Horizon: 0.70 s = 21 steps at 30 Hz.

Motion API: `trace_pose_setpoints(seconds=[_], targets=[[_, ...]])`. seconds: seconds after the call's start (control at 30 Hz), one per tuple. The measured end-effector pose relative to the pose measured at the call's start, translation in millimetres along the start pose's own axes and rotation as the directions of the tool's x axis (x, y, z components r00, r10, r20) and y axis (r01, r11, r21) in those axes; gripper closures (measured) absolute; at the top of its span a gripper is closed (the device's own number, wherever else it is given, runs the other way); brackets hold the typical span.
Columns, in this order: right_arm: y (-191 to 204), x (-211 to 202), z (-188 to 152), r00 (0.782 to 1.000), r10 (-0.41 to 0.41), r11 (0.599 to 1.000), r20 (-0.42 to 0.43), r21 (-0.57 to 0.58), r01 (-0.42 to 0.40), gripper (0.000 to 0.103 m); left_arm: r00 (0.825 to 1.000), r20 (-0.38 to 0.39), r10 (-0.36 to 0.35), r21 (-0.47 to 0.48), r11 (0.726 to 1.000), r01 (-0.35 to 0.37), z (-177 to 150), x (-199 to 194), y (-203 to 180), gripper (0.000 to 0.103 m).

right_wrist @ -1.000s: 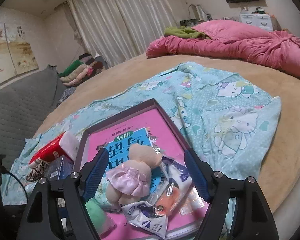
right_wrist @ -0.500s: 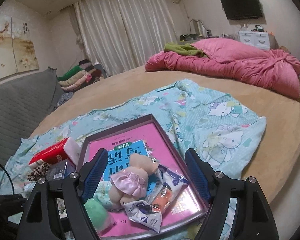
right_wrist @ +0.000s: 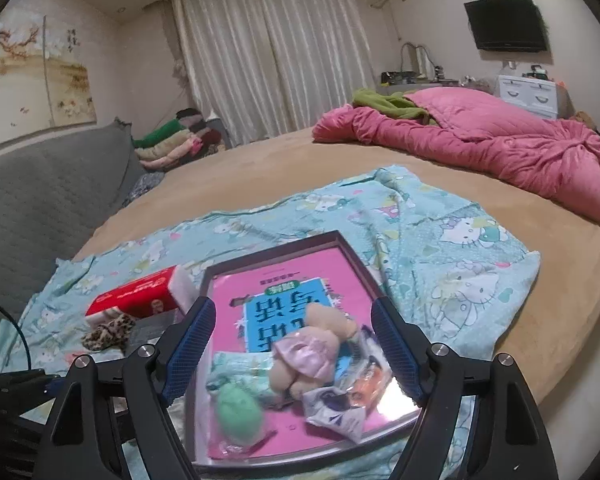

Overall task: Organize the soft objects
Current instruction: 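Move both open grippers back toward the pile beside the red tissue box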

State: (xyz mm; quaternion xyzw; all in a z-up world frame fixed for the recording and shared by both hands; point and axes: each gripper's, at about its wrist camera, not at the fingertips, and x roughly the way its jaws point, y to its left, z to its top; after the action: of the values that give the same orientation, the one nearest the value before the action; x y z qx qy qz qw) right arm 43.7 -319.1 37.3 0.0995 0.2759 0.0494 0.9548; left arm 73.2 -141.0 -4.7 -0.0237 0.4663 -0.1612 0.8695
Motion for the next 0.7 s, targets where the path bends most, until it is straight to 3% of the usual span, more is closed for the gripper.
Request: trace_pose_setpoints(seconds=[0.3,0.5,0.7], targets=[[33.4,-18.3,9.4,0.999,0.044,0.998,0.012,-0.05,-0.043,0.021,0.999,0.014,0.039,-0.015,0.999,-0.039,-6.3,-19.4,14.8,0.024],[47.1,-24.3,12.6,0.993,0.121,0.992,-0.013,-0.025,-0.121,0.021,0.999,0.036,-0.001,-0.042,0.999,0.002,-6.7,-36.8,22.8,0.024],[60.5,-32.2,13.5,0.991,0.136,0.989,-0.017,-0.05,-0.137,0.021,0.999,0.049,0.023,-0.068,0.997,-0.02,-8.8,-51.8,40.7,0.023]])
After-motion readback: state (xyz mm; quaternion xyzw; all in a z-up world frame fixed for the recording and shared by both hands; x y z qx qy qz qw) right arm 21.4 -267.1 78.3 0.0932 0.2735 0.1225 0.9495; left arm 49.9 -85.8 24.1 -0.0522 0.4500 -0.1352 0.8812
